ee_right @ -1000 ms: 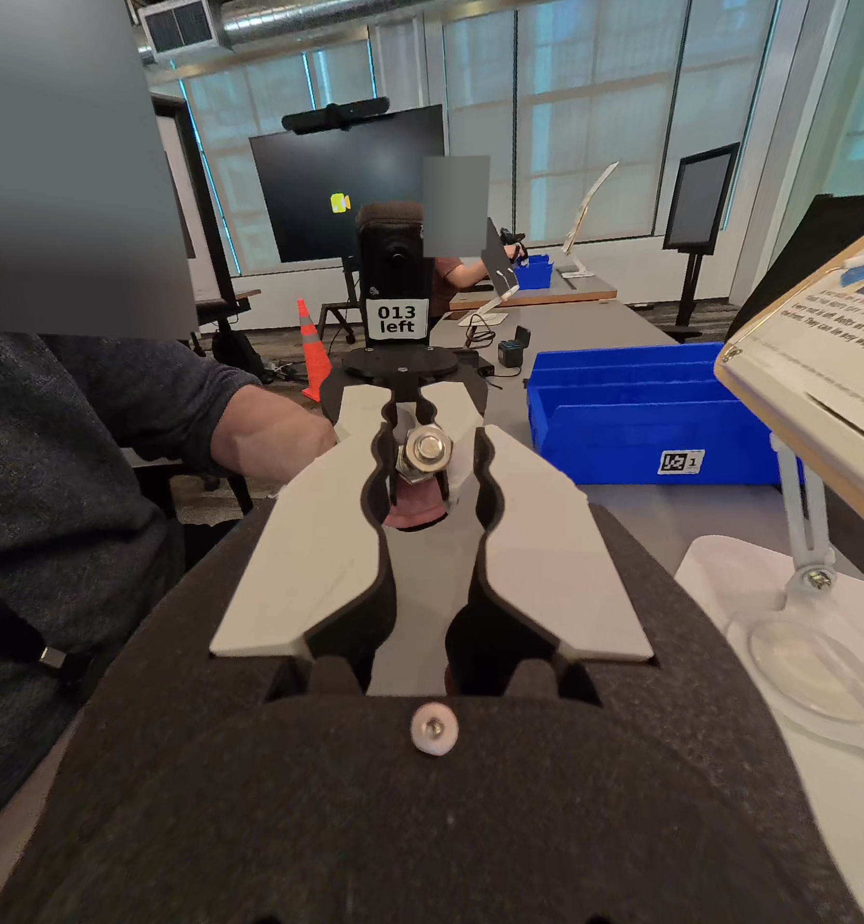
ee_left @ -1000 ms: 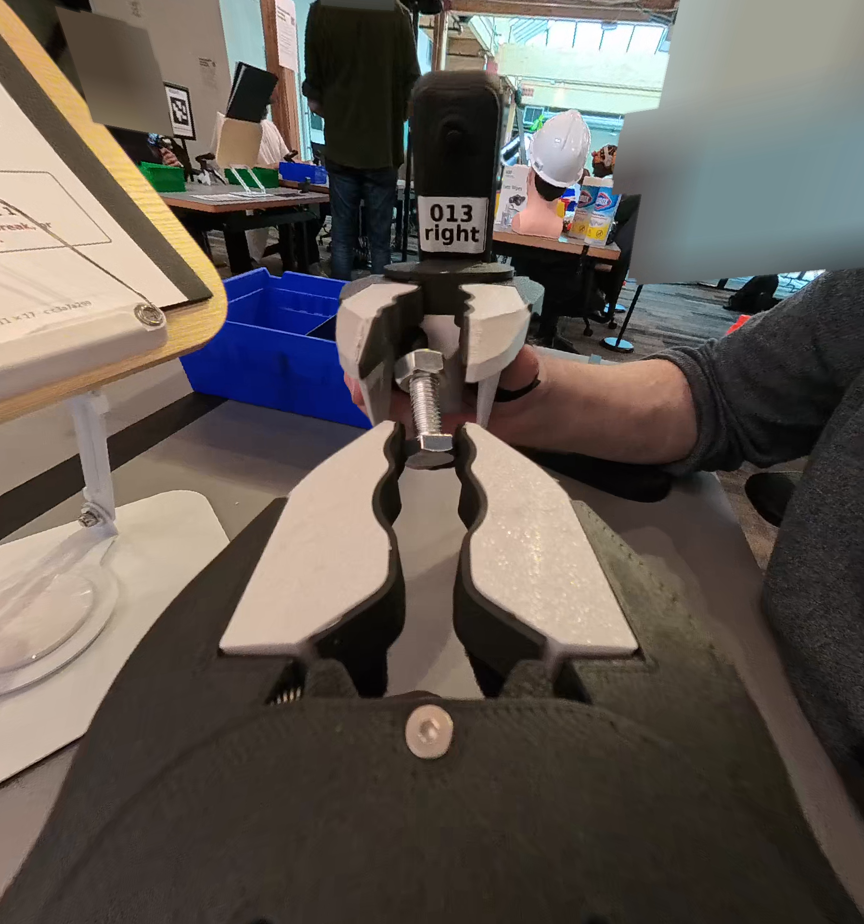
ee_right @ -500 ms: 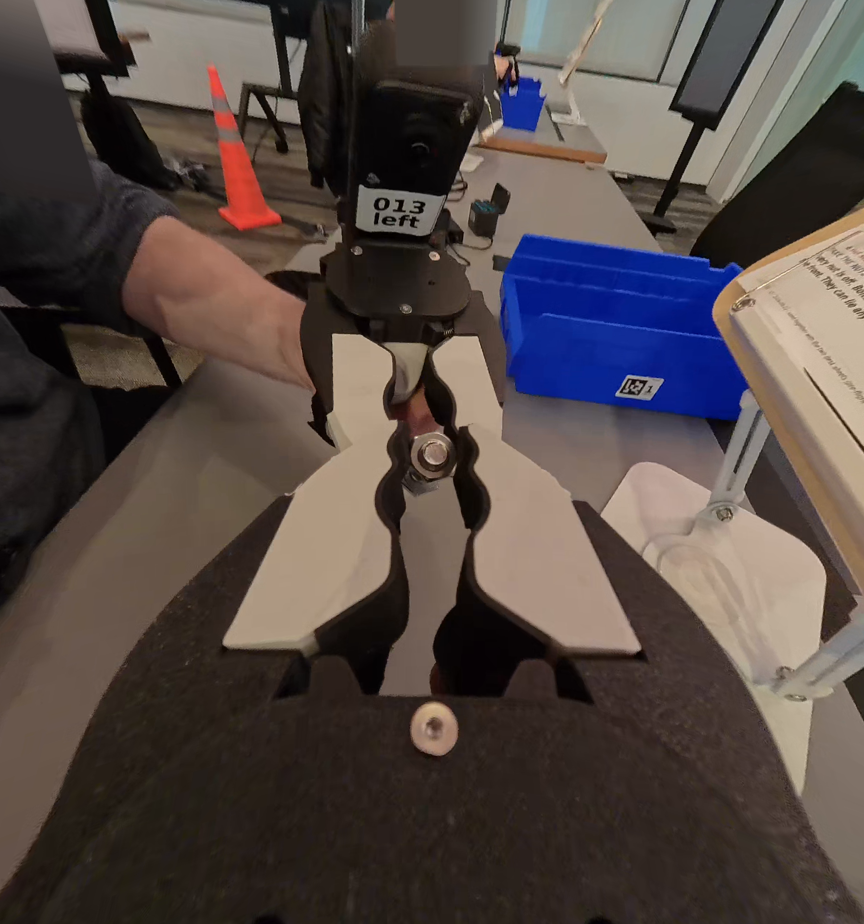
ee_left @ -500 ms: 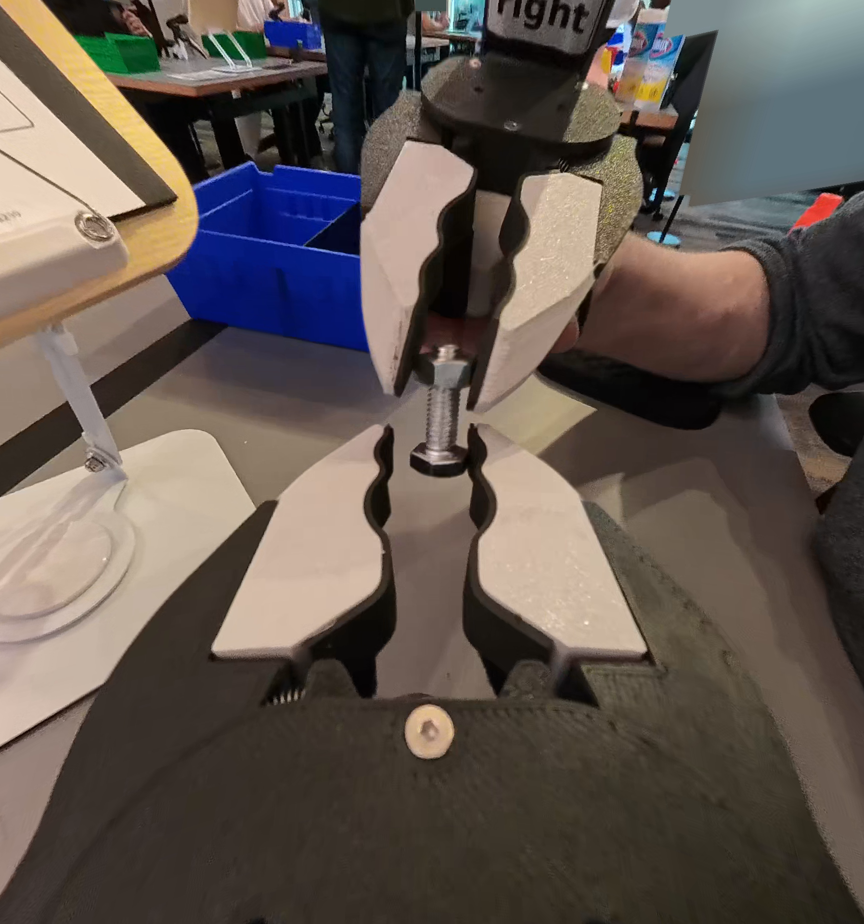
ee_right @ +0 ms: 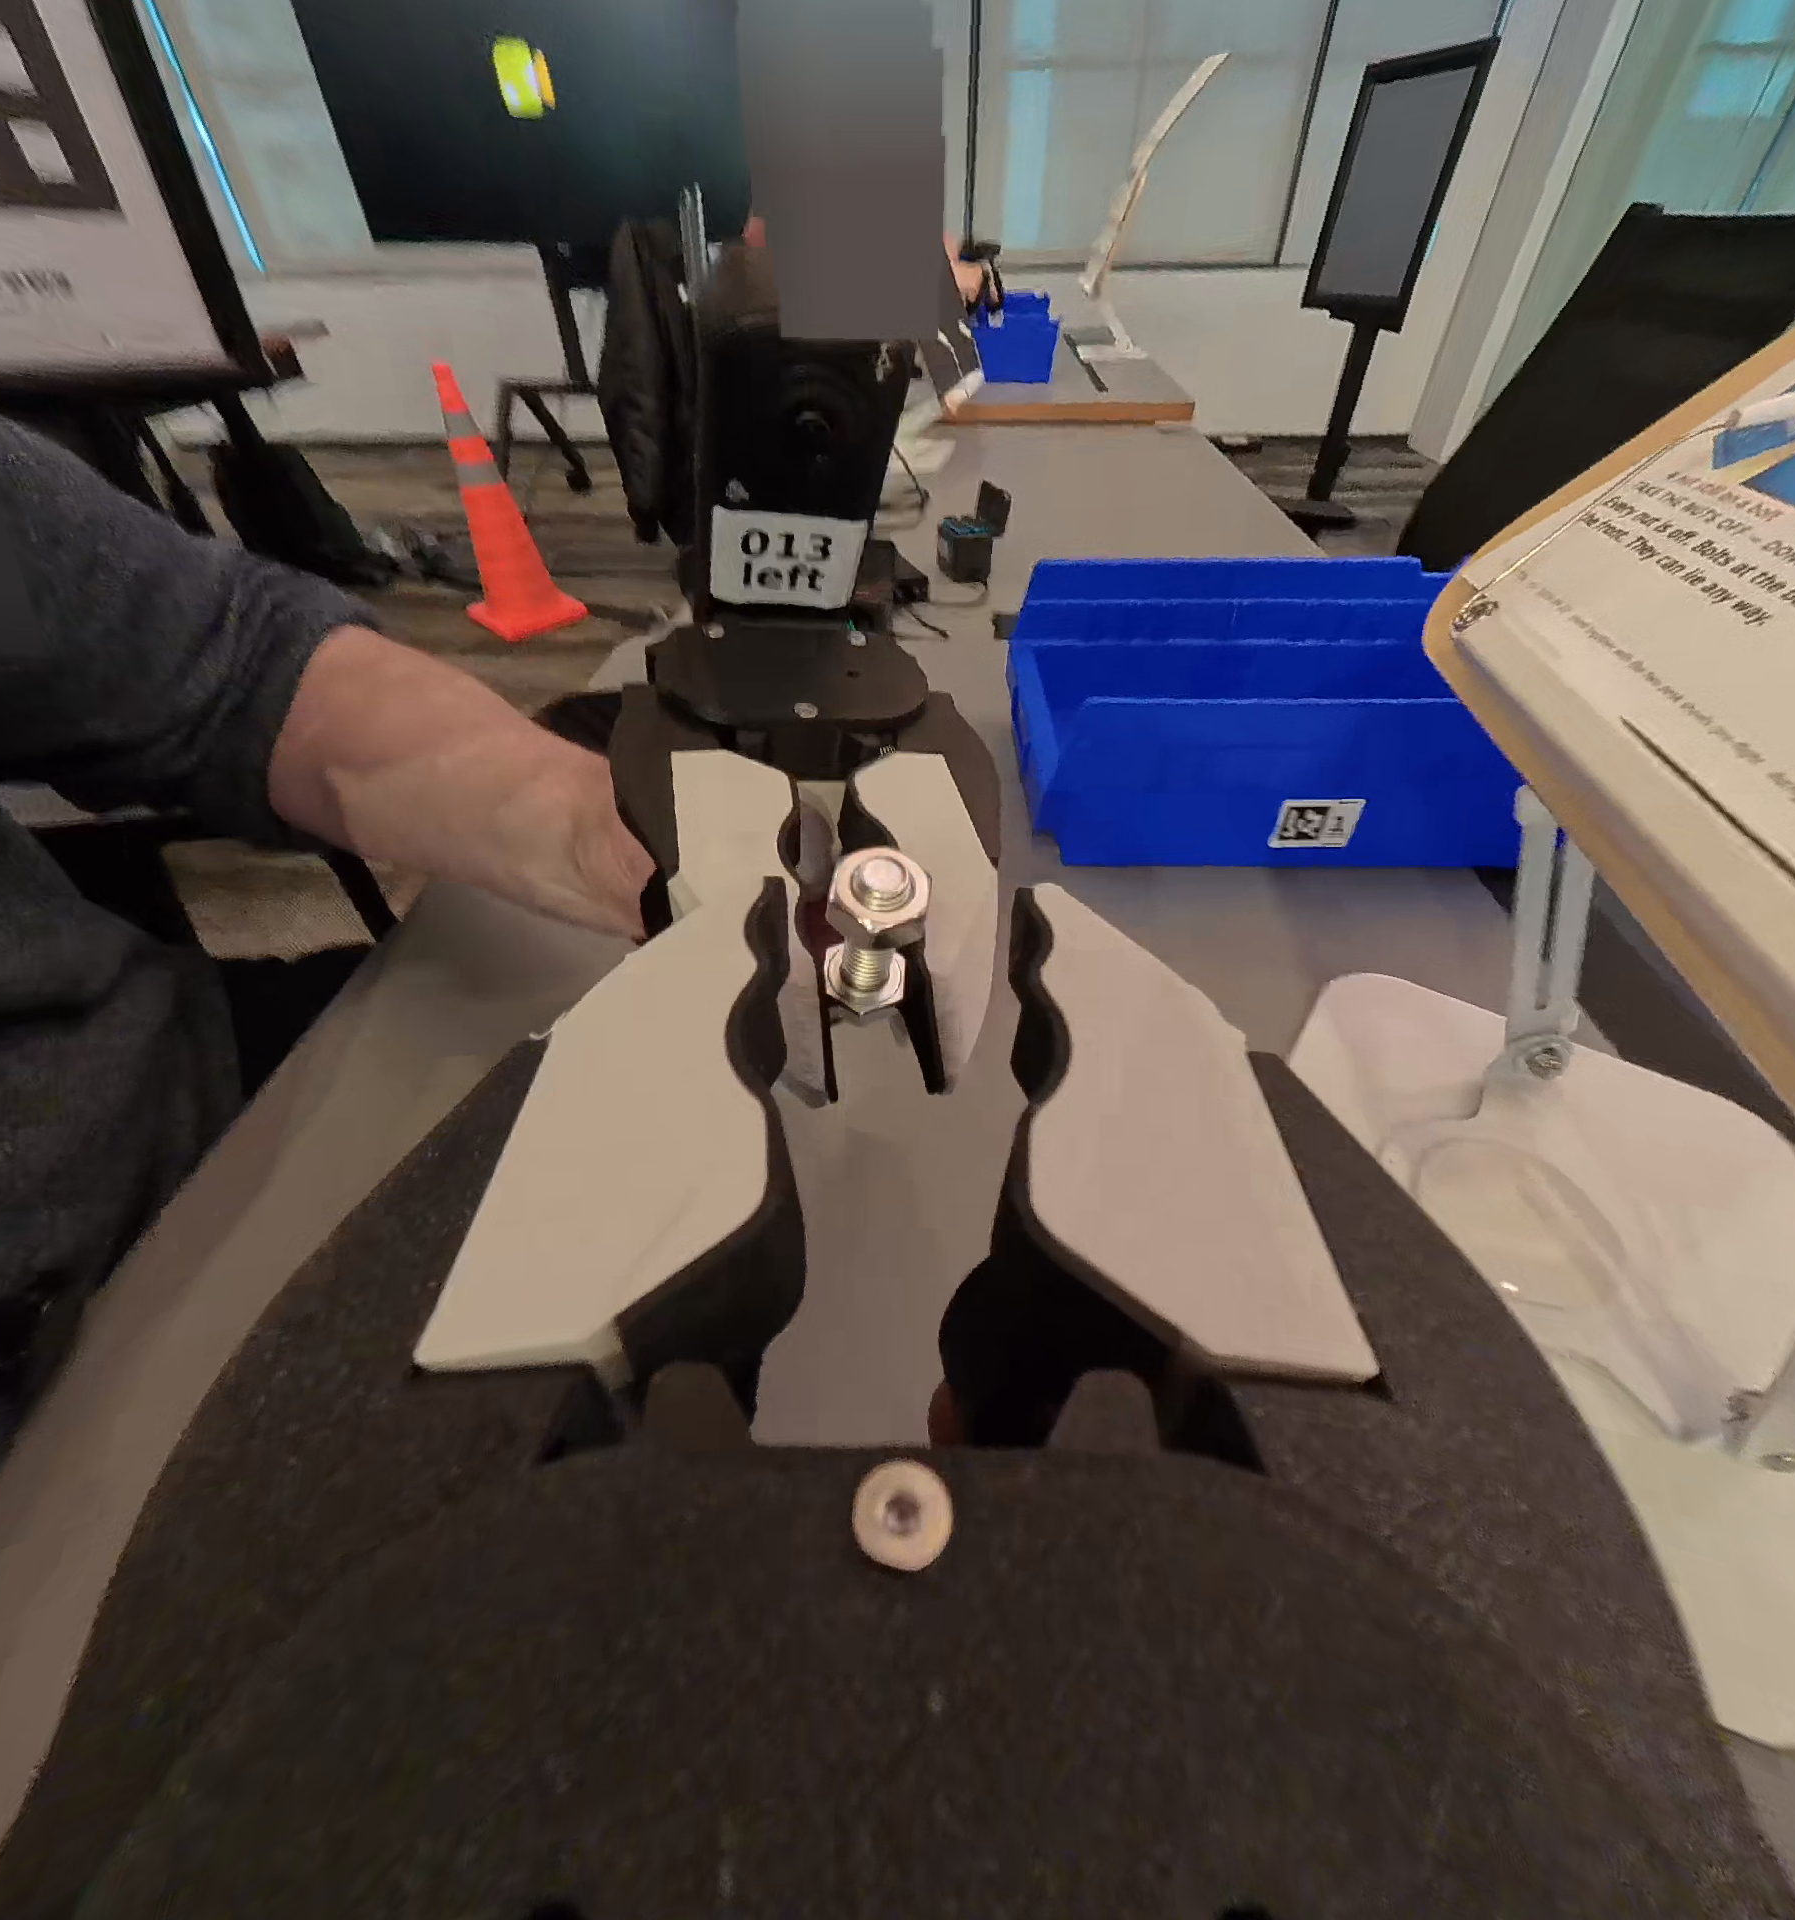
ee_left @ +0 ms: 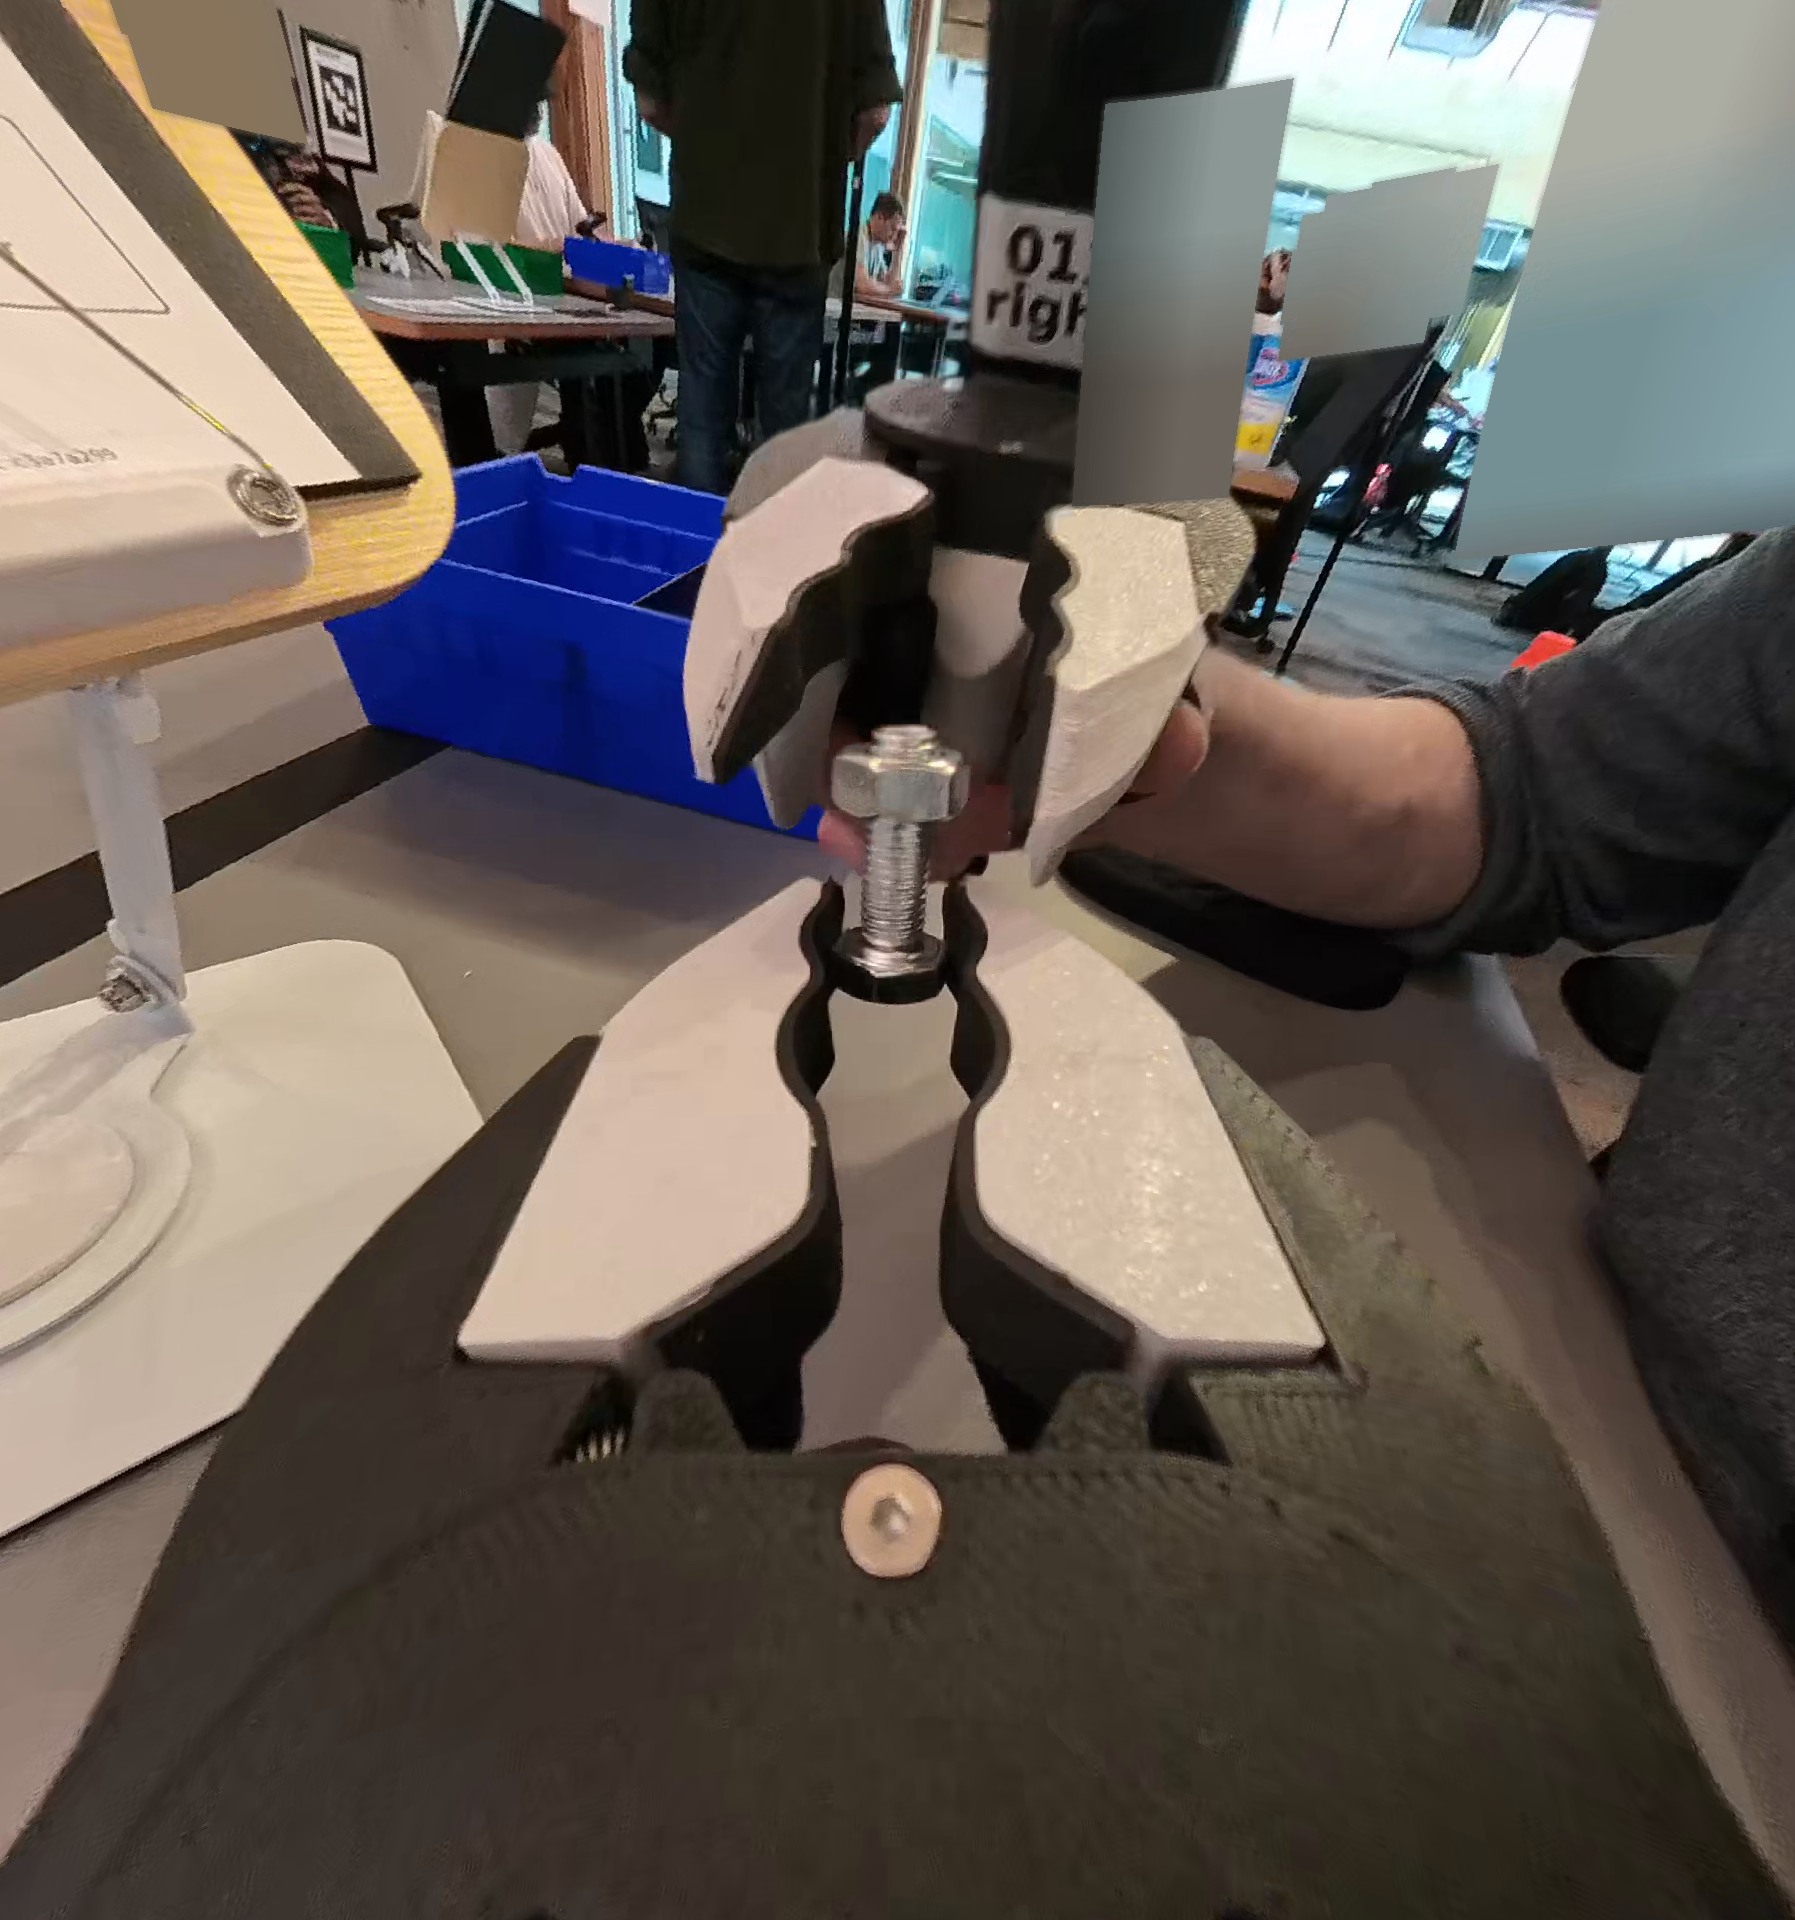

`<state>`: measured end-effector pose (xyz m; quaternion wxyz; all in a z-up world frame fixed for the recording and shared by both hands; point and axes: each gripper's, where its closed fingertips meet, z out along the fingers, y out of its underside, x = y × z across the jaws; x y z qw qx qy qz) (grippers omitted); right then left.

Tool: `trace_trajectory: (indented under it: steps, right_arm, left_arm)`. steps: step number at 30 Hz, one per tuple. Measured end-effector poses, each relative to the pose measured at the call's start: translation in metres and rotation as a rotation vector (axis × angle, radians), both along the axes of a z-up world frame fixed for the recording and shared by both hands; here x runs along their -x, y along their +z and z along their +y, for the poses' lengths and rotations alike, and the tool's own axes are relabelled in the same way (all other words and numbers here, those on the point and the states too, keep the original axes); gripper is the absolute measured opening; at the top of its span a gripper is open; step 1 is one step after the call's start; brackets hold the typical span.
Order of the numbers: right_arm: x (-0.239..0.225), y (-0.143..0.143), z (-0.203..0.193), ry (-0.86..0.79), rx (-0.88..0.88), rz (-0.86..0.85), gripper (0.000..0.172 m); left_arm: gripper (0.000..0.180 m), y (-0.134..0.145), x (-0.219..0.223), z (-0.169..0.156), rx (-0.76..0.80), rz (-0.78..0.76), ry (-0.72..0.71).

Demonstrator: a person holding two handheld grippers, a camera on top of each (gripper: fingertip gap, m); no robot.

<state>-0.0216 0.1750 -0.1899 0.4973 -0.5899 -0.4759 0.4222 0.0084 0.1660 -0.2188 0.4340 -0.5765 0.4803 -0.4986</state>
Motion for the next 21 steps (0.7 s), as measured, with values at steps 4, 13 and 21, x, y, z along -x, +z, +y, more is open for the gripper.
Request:
trace_trajectory:
  steps: [4,13,21]
  right_arm:
    - [0.000,0.001,0.003,0.042,0.090,0.117,0.038]
    - [-0.012,0.010,0.007,0.065,0.122,0.202,0.039]
    - [-0.007,0.010,0.001,0.093,0.106,0.215,0.042]
  left_arm:
    - [0.019,0.003,-0.001,-0.004,0.023,-0.030,-0.024]
    - [0.018,0.013,0.004,-0.005,0.074,-0.105,-0.055]
    - [0.018,0.017,0.000,-0.011,0.081,-0.113,-0.070]
